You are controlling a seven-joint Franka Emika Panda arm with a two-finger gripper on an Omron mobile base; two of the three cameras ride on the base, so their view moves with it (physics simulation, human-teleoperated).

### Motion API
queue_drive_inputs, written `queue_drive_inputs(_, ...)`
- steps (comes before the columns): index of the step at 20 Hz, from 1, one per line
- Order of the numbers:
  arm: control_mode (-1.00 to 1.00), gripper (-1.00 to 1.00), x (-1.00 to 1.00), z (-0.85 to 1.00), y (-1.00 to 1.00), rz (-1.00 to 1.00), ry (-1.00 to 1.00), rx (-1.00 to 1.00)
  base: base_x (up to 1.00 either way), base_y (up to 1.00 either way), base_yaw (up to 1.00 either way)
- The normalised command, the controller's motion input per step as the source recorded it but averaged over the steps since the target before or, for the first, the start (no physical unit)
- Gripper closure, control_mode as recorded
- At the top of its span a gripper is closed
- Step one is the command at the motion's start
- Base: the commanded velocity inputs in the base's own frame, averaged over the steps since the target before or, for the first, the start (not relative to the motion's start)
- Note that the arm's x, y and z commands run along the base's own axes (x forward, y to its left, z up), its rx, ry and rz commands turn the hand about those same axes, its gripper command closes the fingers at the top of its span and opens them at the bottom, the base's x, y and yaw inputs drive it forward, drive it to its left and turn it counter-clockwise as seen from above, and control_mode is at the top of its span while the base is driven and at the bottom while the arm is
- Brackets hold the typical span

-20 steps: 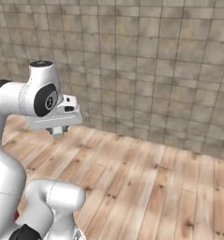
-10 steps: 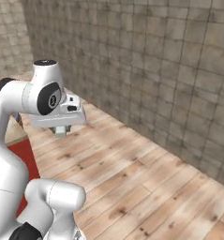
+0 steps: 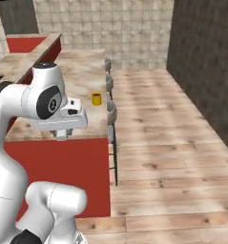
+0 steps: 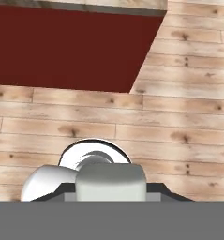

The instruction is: Pick up the marshmallow and place it in the cup of hot chocolate on the dining counter.

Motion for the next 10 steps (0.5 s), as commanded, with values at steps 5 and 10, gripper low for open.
queue_drive_inputs(5,1.00,1.00,0.00,0.00,0.00,0.00,0.00,0.00,0.00,-0.11,0.99)
queue_drive_inputs(10,1.00,1.00,0.00,0.00,0.00,0.00,0.00,0.00,-0.13,-0.78,0.80)
